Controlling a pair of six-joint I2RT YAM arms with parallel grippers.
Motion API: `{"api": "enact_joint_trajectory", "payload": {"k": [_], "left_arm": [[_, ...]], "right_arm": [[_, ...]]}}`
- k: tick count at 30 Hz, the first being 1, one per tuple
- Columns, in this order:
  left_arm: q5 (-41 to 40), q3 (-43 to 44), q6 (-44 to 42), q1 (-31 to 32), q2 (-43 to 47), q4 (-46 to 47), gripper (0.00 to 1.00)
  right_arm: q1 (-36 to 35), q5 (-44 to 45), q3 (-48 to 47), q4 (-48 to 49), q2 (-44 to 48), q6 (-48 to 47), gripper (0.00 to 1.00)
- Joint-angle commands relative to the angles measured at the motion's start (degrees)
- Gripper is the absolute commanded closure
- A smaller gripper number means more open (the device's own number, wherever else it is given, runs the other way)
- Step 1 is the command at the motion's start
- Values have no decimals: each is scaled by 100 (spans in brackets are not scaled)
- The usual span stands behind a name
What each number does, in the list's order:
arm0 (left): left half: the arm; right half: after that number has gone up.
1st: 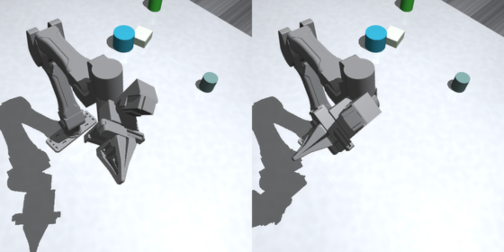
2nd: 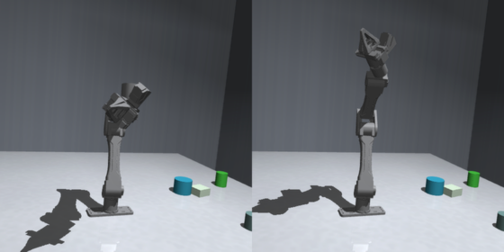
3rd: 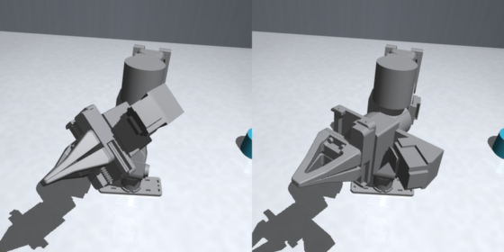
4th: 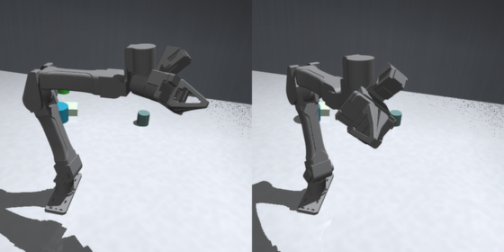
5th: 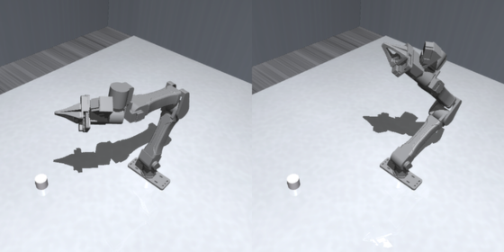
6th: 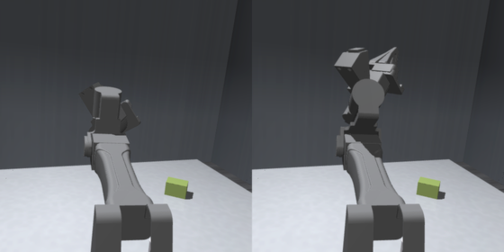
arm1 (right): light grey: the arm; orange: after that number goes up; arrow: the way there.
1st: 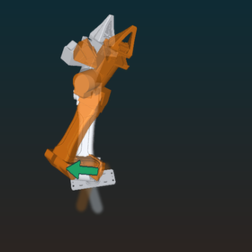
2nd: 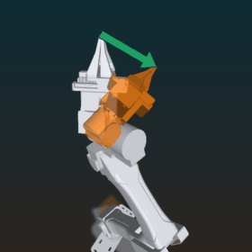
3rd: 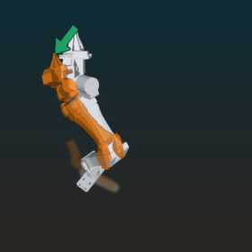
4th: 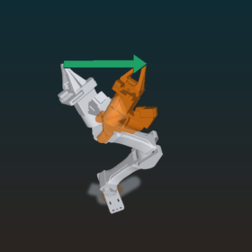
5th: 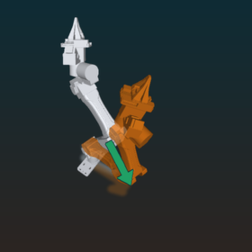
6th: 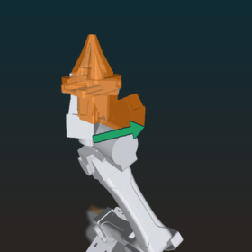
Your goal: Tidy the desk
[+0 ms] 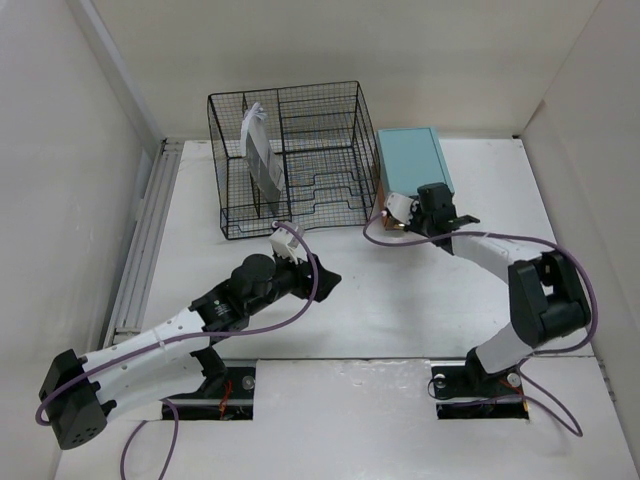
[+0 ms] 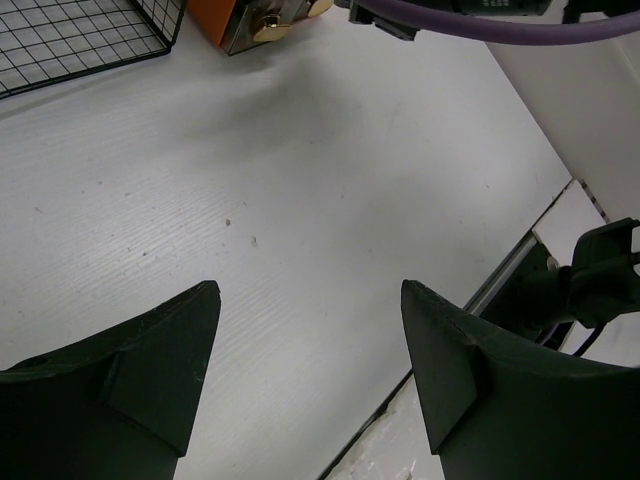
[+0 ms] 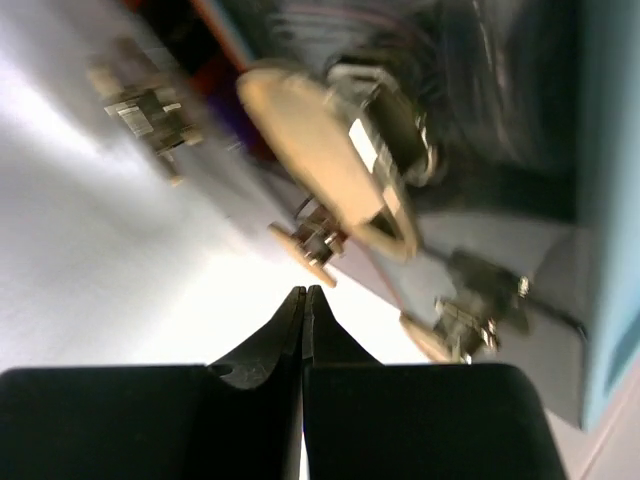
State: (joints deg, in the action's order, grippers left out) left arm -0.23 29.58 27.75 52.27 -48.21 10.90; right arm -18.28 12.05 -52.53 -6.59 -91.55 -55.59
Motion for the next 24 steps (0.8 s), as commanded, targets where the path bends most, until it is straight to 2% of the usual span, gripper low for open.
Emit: {"api": "enact_joint_trajectory", "payload": {"k": [1,4,8,12,20,24], "left_arm": [[49,-76,-15,-24,39,273,30],[49,-76,-15,-24,-13,325,30],[49,-76,-15,-24,-13,325,30],[49,-128,-15,-24,39,325,30],[49,-128,38,-24,92,273,30],[49,-128,38,-24,92,273,30]], "right_arm": [[-70,-729,-213,-710,664,14,100],[-70,-1229,-450,-1159,735,-170,100],[-70,-1617,-722,-1748,375,-320,100],[-219,-1873,-890,-1829,-29,-382,100],[-720,-1031,-531,-793,-364,-49,100],[-905,-266,-468,-256,-565,83,100]]}}
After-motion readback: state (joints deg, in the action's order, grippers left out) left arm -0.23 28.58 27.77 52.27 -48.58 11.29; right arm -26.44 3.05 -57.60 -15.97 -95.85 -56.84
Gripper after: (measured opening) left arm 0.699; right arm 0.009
